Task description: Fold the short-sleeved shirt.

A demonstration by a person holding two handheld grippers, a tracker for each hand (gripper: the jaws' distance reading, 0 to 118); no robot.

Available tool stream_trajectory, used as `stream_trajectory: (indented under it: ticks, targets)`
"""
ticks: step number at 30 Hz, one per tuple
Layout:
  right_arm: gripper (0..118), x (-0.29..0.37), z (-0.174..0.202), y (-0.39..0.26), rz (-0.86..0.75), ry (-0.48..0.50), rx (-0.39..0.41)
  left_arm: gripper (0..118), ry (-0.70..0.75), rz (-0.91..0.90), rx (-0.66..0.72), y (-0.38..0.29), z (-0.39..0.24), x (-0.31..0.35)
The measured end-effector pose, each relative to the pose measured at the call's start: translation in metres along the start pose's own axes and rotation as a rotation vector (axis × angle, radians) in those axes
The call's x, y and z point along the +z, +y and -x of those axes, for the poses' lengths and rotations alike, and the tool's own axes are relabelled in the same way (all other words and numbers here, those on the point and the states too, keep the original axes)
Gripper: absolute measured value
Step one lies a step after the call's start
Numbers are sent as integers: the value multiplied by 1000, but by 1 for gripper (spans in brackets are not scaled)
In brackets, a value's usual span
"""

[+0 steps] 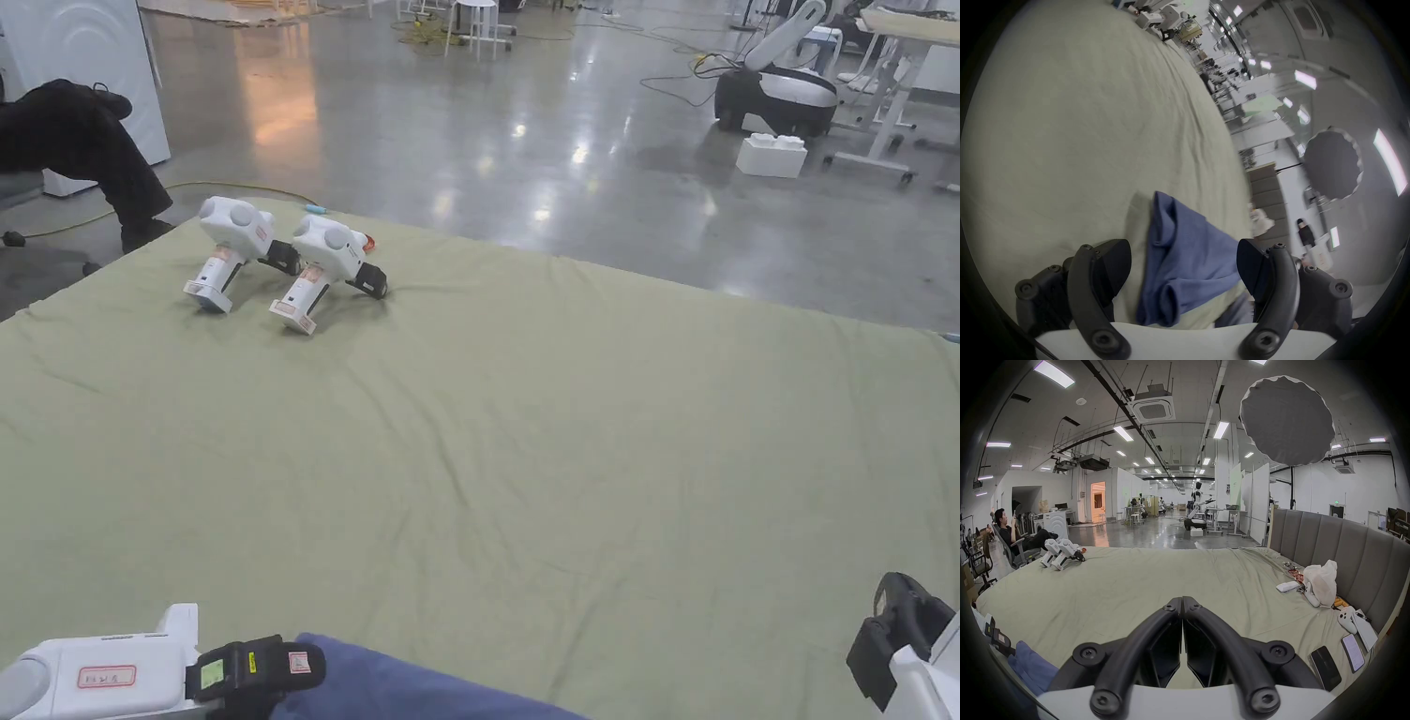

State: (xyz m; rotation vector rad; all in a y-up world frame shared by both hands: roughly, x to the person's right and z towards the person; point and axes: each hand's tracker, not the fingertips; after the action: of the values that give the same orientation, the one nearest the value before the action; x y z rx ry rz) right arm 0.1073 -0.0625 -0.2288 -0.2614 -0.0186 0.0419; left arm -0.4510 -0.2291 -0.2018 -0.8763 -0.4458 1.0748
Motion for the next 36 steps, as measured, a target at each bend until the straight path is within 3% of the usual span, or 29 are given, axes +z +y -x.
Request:
stream_trajectory:
  ticks: [1,5,7,8,9,17,18,21,27,33,36]
  targets:
    - [0,0,0,0,-1,0,1,91,-6,17,23,-2,3,-5]
    - [0,1,1,1,4,1,-8,65,-11,49,-17,-16,-10,-21]
    - [0,0,2,1,11,2,-4,41,12,84,-43,-21,-10,-32]
    - [0,0,4,1,15,4,-3,18,56,103,-58,-24,-12,-36]
    - [0,0,4,1,17,7,-2,10,107,116,-70,-26,-14,-40]
    - [0,-2,7,-2,25,22,13,3,126,48,-118,-38,-56,-28]
    - [0,-2,7,-2,25,23,12,3,128,46,-118,-17,-33,-21]
    - [0,-4,5,-2,28,26,13,2,131,38,-133,-12,-45,-9]
    - [0,-9,-2,-5,32,21,-1,2,211,-31,-182,2,-59,26]
    - [0,-6,2,-10,39,41,5,2,428,-66,-275,14,-83,63]
    - [0,-6,6,-13,43,61,-3,3,419,-61,-306,4,-104,59]
